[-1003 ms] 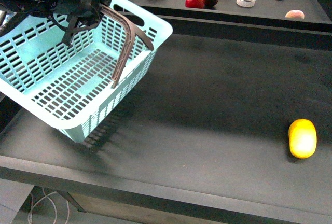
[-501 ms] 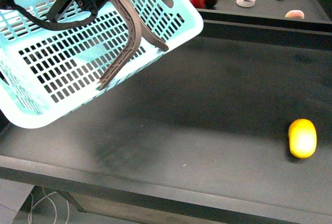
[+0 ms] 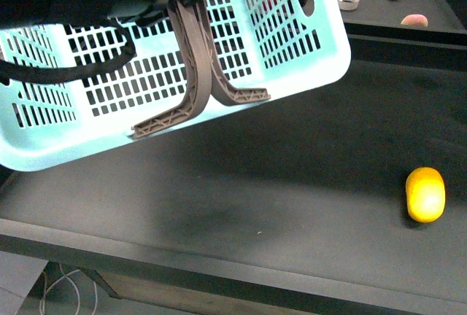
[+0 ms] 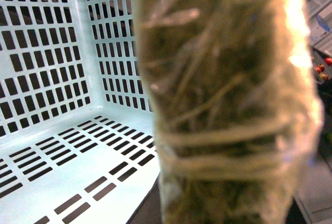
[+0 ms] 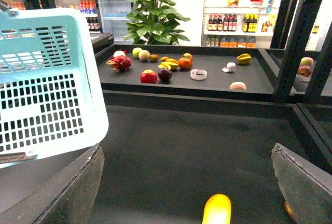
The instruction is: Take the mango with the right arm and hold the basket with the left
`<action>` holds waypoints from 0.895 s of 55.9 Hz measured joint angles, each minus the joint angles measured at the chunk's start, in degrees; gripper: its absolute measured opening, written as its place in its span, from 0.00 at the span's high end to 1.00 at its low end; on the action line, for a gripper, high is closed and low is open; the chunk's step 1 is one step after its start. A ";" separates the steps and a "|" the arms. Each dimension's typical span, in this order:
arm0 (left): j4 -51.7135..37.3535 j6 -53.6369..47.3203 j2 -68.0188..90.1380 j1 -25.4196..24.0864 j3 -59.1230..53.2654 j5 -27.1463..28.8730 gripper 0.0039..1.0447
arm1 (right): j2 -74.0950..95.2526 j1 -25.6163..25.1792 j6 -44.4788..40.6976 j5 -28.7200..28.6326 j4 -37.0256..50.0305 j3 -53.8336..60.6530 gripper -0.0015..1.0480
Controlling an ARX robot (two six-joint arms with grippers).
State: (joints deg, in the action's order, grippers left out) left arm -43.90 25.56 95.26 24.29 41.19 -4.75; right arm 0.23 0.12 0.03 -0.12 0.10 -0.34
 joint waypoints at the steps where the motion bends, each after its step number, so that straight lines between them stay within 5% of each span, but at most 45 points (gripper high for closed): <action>1: 0.00 -0.55 0.00 0.17 -0.31 -0.11 0.96 | 0.00 0.00 0.00 0.02 0.00 0.00 0.08; 25: -0.20 -10.84 1.90 2.10 -2.01 -3.26 0.96 | 0.00 0.00 0.00 0.02 0.00 0.00 0.08; 50: -2.21 -10.99 3.85 1.70 -2.05 -4.50 0.96 | 0.00 0.00 0.02 0.02 0.00 0.00 0.08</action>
State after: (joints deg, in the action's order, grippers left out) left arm -46.11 14.57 99.11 26.00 39.13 -9.26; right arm 0.23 0.12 0.05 -0.10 0.10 -0.34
